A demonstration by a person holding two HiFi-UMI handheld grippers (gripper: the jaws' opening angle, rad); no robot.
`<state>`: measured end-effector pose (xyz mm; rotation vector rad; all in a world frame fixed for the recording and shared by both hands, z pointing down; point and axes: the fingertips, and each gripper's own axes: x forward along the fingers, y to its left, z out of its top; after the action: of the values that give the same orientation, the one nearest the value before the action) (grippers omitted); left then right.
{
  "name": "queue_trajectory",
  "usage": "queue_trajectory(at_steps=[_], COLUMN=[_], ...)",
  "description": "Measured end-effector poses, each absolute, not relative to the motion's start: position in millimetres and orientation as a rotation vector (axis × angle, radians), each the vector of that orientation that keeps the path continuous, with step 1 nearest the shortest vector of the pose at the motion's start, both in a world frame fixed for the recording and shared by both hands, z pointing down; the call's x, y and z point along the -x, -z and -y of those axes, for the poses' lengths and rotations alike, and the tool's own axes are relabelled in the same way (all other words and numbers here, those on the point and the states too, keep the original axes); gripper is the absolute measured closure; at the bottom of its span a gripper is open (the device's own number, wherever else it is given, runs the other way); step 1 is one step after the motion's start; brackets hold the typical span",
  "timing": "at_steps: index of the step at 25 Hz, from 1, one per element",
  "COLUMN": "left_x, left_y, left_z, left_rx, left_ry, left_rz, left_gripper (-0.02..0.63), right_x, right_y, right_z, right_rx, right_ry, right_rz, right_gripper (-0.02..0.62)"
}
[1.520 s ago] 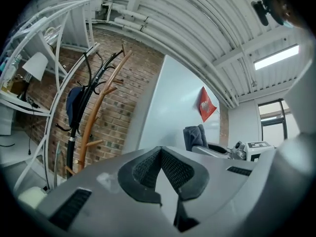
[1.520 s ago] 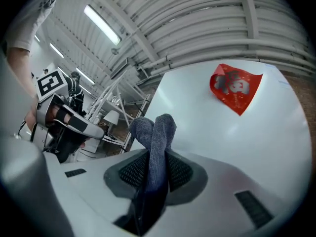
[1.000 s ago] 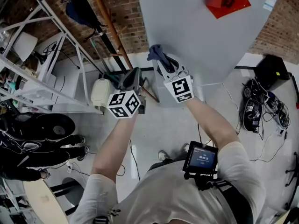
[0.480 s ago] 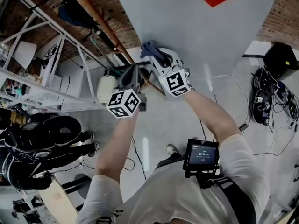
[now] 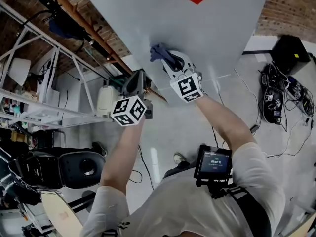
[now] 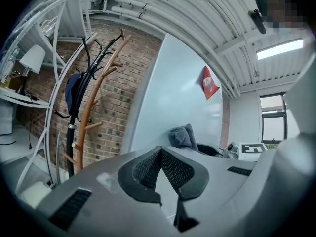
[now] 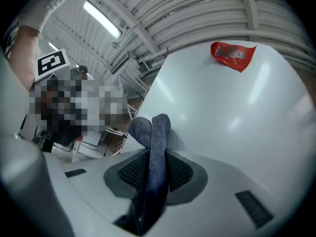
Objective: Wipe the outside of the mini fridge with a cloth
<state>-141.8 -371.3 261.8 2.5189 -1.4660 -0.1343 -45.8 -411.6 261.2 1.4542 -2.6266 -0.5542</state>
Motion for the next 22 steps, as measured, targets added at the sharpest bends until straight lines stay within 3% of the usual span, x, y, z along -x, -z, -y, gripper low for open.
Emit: queue_trajectory(at_steps=[22], left_x=[-6.0], left_y=[-267.3], left_z=[384.0], left_rx=[-2.595], left_ry=[0.085], left_rz=[1.301], left_gripper=[0.603], right_x=[-170.7], right_y=[-262.5], right_z=[413.3], right_rx=[-1.773], right_ry=[0.455], right_rz=[2.430], right_gripper=[0.508])
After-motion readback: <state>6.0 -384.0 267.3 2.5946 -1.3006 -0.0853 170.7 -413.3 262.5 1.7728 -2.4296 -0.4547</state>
